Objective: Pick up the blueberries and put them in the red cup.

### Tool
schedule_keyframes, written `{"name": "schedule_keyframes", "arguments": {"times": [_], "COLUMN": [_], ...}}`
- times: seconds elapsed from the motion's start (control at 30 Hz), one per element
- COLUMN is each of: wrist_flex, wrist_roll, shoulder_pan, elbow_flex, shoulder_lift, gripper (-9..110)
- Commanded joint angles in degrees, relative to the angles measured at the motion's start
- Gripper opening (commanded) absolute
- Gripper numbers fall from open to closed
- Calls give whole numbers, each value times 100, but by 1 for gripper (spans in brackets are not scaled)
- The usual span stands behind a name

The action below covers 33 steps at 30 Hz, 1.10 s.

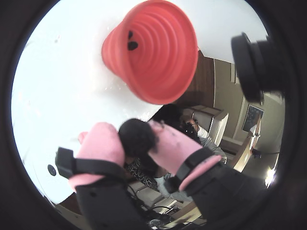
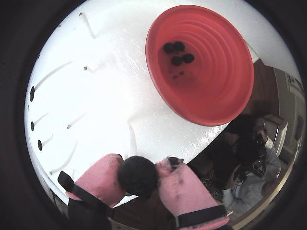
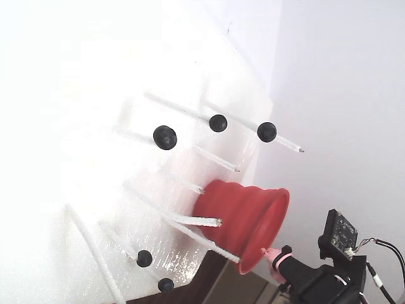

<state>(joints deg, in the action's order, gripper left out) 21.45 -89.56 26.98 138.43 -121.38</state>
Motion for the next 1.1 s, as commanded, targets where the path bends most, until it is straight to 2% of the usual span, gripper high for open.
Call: {"name": "schedule_keyframes", "arguments": {"times": [0.0, 1.07], "wrist_flex": [-88, -1055], "wrist_roll": [0, -378], "shoulder_pan": [369, 1222], "elbow_flex": [-563, -1635], "shoulder_lift": [0, 1503], "gripper": [10, 10]}}
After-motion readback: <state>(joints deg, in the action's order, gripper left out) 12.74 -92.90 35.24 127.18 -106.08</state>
